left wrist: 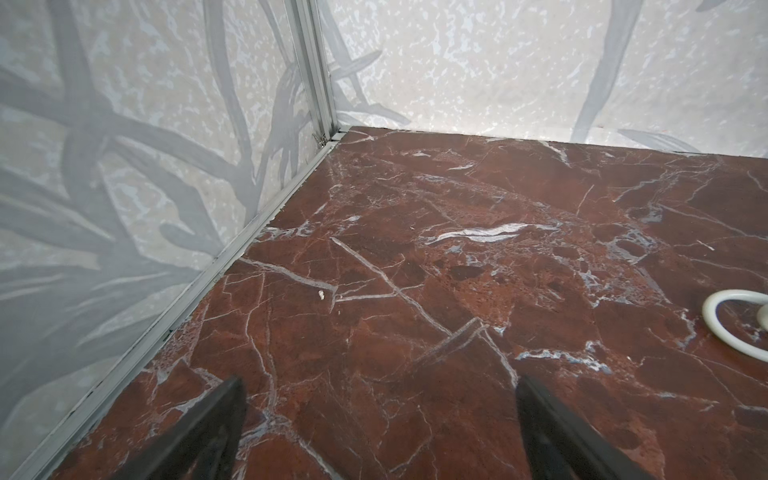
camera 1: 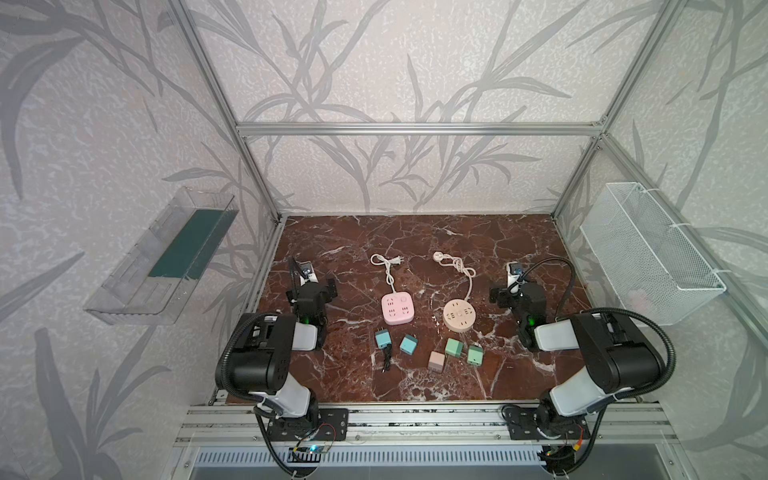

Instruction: Insert the plug

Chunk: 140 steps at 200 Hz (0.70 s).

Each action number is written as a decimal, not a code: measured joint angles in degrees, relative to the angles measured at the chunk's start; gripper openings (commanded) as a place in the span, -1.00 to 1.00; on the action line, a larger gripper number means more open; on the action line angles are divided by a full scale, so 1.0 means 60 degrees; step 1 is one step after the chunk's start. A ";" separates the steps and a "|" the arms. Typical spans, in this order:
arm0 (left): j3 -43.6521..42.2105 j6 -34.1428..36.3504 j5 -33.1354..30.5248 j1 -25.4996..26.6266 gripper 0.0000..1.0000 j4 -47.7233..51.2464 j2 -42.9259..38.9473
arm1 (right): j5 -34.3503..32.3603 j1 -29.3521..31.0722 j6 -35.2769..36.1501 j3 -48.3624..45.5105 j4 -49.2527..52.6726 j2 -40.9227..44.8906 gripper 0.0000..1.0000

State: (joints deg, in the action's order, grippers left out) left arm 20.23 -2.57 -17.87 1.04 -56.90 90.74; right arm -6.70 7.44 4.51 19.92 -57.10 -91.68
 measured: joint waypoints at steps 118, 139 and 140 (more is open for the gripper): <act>0.0000 0.0000 0.0000 0.0000 0.98 0.0000 0.0000 | 0.0058 -0.0004 0.0000 0.0000 0.0004 0.0000 0.98; 0.0000 0.0000 0.0000 0.0000 0.98 0.0000 0.0000 | 0.0106 -0.0025 -0.0007 0.0000 0.0007 0.0000 0.98; 0.0000 0.0000 0.0000 0.0000 0.98 0.0000 0.0000 | 0.0113 -0.0029 -0.0007 0.0000 0.0011 0.0000 0.98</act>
State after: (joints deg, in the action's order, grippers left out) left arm 20.23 -2.57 -17.87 1.04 -56.90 90.74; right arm -6.02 7.27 4.47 19.92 -57.04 -91.68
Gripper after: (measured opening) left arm 0.992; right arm 0.991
